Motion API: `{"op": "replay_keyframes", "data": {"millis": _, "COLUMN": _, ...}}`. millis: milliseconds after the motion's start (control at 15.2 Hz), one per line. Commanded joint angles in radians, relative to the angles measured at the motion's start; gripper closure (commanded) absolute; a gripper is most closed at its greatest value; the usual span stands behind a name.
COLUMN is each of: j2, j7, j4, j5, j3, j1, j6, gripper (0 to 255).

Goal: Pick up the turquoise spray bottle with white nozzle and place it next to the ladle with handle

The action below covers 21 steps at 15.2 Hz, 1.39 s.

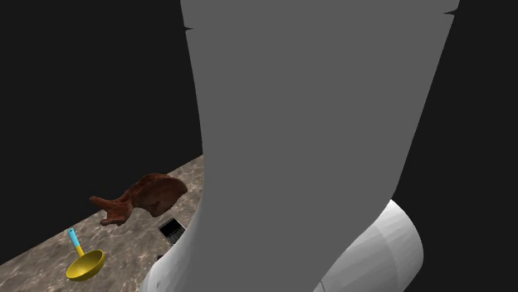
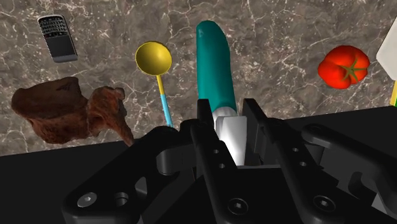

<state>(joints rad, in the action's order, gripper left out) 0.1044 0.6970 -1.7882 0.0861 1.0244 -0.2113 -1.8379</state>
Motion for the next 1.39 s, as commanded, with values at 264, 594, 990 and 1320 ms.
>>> {"op": "replay_keyframes", "data": {"millis": 264, "j2": 0.015, "j7": 0.01, "j4": -0.068, "j5": 0.015, "j3": -0.003, "j1": -0.003, "j6": -0.076, "gripper": 255}}
{"op": "replay_keyframes", "data": {"millis": 594, "j2": 0.039, "j7": 0.027, "j4": -0.118, "j5": 0.04, "j3": -0.008, "j1": -0.011, "j6": -0.138, "gripper": 255}}
{"op": "replay_keyframes", "data": {"millis": 990, "j2": 0.078, "j7": 0.055, "j4": -0.17, "j5": 0.081, "j3": -0.02, "j1": -0.025, "j6": -0.21, "gripper": 255}}
{"op": "replay_keyframes", "data": {"millis": 1320, "j2": 0.118, "j7": 0.083, "j4": -0.207, "j5": 0.123, "j3": -0.035, "j1": -0.043, "j6": -0.268, "gripper": 255}}
